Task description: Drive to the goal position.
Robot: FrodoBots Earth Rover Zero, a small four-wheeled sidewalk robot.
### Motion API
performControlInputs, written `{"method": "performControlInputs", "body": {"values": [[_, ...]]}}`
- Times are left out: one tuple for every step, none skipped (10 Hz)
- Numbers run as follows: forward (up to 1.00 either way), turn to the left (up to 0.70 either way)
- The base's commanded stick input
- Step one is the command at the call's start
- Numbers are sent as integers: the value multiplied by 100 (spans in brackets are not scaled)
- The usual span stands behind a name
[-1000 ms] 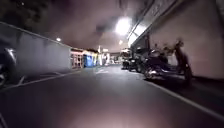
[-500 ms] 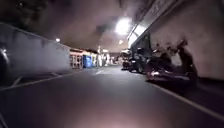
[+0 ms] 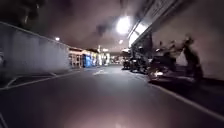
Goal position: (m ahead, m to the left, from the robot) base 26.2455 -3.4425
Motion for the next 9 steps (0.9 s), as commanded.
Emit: {"method": "performControlInputs", "body": {"values": [[45, 0], [45, 0], [45, 0], [45, 0], [45, 0], [45, 0], [45, 0], [45, 0], [45, 0]]}}
